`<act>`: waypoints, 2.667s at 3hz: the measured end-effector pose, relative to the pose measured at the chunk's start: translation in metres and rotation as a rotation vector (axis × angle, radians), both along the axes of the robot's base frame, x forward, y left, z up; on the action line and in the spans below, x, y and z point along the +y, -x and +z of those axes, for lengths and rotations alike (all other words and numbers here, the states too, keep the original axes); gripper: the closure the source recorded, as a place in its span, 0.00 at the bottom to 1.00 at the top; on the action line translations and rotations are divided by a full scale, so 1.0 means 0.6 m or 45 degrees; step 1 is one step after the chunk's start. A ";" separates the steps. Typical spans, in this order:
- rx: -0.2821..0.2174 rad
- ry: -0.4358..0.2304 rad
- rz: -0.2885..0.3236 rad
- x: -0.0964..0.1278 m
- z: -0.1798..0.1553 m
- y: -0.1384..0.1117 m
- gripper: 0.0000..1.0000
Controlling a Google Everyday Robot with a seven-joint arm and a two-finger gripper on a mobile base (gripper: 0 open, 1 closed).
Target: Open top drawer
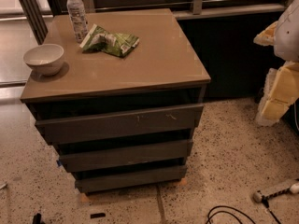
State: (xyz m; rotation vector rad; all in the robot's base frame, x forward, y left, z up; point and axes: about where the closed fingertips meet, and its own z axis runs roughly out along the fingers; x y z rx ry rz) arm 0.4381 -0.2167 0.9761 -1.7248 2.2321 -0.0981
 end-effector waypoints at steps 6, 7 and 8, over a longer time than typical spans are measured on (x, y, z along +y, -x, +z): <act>0.042 -0.312 0.310 0.167 -0.166 -0.071 0.00; 0.051 -0.308 0.319 0.167 -0.206 -0.080 0.00; 0.056 -0.285 0.353 0.180 -0.255 -0.096 0.00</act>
Offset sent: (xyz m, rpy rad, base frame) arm 0.0250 0.0209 -0.0324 0.1510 -0.0206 0.0953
